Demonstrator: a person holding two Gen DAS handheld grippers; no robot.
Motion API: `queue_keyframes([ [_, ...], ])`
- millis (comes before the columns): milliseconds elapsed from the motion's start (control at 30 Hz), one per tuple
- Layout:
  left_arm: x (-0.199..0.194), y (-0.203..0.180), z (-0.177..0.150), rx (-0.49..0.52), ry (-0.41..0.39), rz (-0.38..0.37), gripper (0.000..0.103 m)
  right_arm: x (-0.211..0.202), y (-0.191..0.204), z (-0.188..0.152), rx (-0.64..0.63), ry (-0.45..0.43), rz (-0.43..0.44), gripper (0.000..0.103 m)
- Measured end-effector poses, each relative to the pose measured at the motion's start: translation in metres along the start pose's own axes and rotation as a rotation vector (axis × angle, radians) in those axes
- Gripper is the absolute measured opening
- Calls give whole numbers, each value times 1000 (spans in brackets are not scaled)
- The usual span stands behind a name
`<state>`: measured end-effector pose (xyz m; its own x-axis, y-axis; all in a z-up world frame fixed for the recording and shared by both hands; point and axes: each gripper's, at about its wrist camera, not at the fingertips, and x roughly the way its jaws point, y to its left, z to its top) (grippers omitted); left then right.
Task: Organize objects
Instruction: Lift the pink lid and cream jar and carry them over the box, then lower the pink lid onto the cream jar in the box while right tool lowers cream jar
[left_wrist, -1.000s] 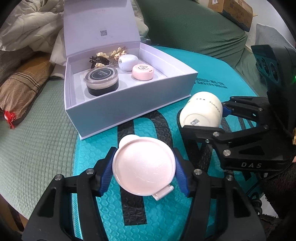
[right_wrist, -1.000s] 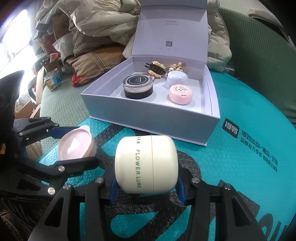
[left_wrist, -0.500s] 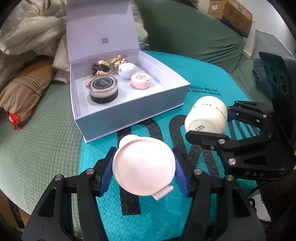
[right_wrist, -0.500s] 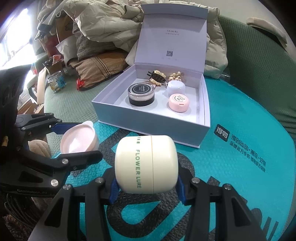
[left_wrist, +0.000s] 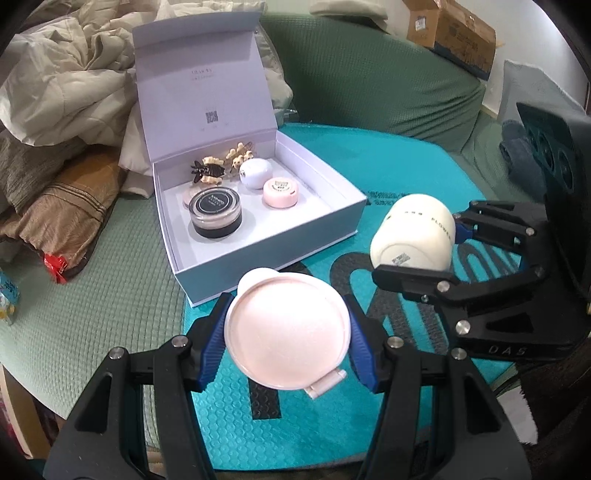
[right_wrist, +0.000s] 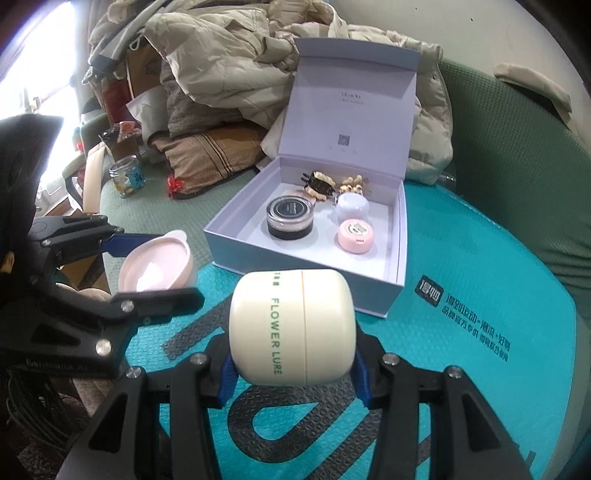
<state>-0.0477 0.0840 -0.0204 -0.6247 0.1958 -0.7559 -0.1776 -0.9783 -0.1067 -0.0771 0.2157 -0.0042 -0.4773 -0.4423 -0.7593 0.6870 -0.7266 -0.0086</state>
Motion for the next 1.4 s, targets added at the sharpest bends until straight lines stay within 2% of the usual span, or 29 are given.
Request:
queue_keyframes([
  [300,-24,8,14,-36,-31,43,57,-12,8,9,-40,-22,27,50],
  [600,-24,19,24,-31,-24,50,57,3,7,21,-47,-9,50,50],
  [1133,15,52,59,-46,6,56,57,47,-26,50,-28,13,42,50],
  [1400,39,57,74,-27,28,46,57,65,-41,62,-23,29,41,50],
])
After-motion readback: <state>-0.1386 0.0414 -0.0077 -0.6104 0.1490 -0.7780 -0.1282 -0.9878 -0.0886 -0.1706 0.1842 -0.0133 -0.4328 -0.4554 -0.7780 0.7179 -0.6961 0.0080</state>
